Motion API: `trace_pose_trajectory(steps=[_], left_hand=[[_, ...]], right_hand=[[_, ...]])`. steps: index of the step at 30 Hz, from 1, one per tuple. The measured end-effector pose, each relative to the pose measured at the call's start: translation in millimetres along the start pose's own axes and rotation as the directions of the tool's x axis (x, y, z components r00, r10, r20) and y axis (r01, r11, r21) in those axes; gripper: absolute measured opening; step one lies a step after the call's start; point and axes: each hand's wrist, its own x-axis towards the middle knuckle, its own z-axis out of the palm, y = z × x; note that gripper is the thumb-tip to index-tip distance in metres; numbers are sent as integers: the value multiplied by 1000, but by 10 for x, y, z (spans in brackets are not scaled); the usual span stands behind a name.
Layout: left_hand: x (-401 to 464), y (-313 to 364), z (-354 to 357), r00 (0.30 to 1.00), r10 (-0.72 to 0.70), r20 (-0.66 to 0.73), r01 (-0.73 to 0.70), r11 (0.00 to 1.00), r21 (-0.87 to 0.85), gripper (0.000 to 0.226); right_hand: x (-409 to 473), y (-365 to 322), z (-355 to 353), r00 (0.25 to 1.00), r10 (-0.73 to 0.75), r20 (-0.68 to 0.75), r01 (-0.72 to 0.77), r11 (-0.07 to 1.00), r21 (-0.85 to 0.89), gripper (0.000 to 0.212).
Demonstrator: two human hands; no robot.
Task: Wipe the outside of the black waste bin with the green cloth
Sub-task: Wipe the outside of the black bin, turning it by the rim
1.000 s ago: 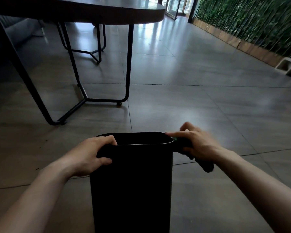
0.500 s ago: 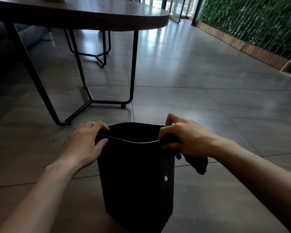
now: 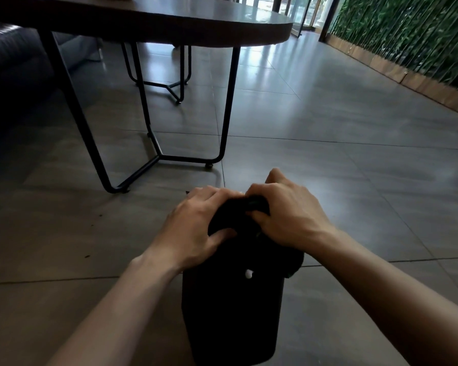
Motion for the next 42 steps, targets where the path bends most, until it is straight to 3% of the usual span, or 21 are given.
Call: trace_pose_trajectory(steps=[2,4,7,12,18,21,27,30,33,36,38,42], left_hand=[[7,-39,-11,1000,-15,-6,15,1000,10,58],[16,-101,-50,998,-52,-20,52,999,2,56],[35,-205,-124,994,-110,-28,109,994,-28,55],[43,-279,-193,983,-183,-32,180,981,-74,54],[64,-247,-197,985,-172,-4,170,978,-122,52],[64,-256,-224,981,-196,10,195,971,-135,52],[22,-250,-253,978,-206,40,210,967,-147,53],[25,-252,-250,978,-204,38,207,967,-147,51],[27,-242,-253,982,-184,39,188,968,-167,47],[36,-229,-251,985,-172,33,175,969,-177,45],[41,-247,-254,982,-187,28,189,967,-169,48],[35,-290,-250,973,-229,26,230,959,-167,51]], right_hand=[[-90,108,15,996,-9,-88,25,981,190,47],[-229,219,19,982,28,-186,57,898,436,59],[-434,285,130,942,-9,-334,211,792,573,55],[-610,121,729,831,-265,-489,467,810,355,46],[-626,71,1310,739,-560,-374,556,821,-130,46],[-796,118,1601,664,-701,-262,612,710,-350,43],[-943,288,1718,489,-860,-142,742,496,-451,36],[-626,298,1447,572,-776,-266,674,629,-388,36],[-245,266,1132,698,-534,-476,489,842,-227,38],[-180,231,1123,732,-420,-536,393,903,-172,44],[-422,246,1364,717,-525,-459,465,850,-247,43],[-1133,360,1902,547,-834,-80,717,515,-469,37]])
